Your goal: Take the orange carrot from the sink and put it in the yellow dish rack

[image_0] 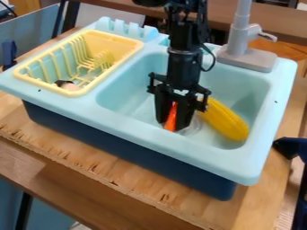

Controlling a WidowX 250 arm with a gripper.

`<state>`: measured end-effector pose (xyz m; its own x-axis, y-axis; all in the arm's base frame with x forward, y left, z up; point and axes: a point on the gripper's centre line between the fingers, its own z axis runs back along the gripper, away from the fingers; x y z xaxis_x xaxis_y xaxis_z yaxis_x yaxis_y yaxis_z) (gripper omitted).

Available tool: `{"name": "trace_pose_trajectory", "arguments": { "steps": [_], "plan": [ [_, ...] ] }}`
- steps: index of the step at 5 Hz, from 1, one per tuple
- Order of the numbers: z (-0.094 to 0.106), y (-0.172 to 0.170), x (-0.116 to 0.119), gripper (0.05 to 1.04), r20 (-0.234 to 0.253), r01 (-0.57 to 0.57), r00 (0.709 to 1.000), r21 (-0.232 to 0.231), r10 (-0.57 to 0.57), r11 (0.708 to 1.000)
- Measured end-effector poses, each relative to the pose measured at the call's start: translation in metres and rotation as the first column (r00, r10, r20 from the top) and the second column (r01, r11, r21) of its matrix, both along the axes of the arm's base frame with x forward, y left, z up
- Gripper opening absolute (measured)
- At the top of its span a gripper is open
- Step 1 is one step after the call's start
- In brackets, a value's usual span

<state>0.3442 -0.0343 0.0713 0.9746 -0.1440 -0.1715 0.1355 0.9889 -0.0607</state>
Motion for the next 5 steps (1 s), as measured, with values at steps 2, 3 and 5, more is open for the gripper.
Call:
{"name": "trace_pose_trajectory", "arguments": {
  "steps": [2, 3, 5],
  "plan": [
    [0.078, 0.005, -0.030, 0.466, 0.114, 0.056, 0.991, 0.114, -0.069, 0.992],
    [0.116, 0.015, -0.053, 0.466, 0.158, 0.043, 0.985, 0.141, -0.066, 0.989],
    [0.123, 0.082, -0.055, 0.466, 0.139, -0.121, 0.986, 0.178, 0.096, 0.977]
  ]
}}
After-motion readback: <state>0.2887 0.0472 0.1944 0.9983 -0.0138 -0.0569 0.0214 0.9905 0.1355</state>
